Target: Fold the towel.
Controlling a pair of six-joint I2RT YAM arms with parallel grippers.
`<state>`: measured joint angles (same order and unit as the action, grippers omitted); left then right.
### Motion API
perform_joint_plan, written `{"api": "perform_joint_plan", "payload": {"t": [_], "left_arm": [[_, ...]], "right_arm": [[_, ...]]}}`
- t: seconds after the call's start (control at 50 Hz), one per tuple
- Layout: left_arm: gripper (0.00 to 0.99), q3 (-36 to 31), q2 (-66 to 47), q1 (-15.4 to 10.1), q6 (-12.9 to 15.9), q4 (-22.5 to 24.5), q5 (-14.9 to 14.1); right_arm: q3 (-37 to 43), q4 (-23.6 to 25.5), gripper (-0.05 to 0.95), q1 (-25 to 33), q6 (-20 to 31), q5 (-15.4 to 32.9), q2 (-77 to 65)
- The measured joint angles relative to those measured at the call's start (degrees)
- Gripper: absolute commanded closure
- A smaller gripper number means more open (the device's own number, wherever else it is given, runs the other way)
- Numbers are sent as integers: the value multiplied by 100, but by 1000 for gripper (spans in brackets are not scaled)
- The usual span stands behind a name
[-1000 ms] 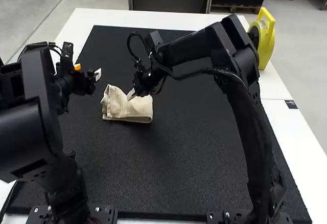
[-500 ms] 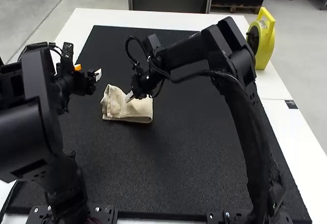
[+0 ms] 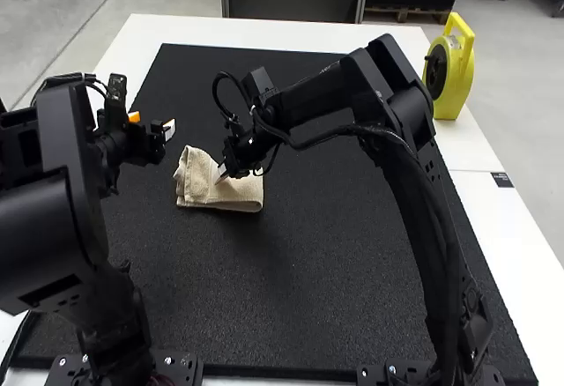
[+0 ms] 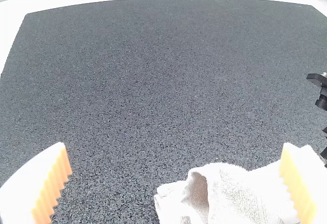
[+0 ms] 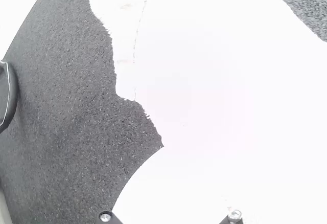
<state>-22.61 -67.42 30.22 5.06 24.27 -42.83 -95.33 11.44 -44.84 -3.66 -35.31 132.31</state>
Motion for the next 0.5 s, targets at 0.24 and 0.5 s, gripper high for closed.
{"api": "perform_joint_plan", "payload": {"t": [0.24, 0.5], "left_arm": [[36, 0, 0, 0, 0, 0, -4], [36, 0, 0, 7, 2, 0, -4]], "right_arm": [[0, -149, 915, -31, -17, 0, 129], [0, -297, 915, -31, -24, 0, 369]]}}
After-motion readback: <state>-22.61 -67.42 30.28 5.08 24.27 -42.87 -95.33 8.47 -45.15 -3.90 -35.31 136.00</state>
